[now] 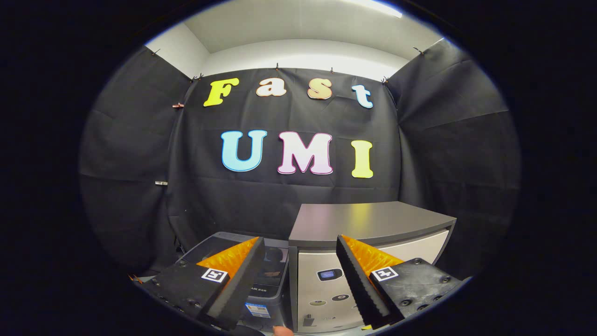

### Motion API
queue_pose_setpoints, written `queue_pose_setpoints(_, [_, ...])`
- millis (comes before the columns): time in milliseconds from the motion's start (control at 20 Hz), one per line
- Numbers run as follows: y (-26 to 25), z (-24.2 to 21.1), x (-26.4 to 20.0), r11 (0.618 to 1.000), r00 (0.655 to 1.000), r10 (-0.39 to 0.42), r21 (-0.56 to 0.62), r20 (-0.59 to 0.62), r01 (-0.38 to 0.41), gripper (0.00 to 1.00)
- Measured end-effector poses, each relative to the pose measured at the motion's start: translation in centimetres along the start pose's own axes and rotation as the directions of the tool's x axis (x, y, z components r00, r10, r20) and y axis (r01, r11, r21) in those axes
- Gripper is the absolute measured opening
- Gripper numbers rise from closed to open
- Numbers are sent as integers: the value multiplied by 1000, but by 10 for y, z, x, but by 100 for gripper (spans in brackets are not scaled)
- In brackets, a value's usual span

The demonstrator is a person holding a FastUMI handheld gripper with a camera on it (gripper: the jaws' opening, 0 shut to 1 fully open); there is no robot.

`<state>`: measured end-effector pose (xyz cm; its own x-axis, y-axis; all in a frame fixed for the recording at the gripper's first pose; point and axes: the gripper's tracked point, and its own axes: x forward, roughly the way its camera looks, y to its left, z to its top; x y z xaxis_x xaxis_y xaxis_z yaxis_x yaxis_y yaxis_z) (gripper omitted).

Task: Put the clothes into the washing machine and then close the washing machine lid.

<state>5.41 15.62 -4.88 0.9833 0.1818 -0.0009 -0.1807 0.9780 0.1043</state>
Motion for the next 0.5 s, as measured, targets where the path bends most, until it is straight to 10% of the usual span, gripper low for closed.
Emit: queue_pose_setpoints(500, [4,1,0,1000,1000,9,-2,2,-9,96])
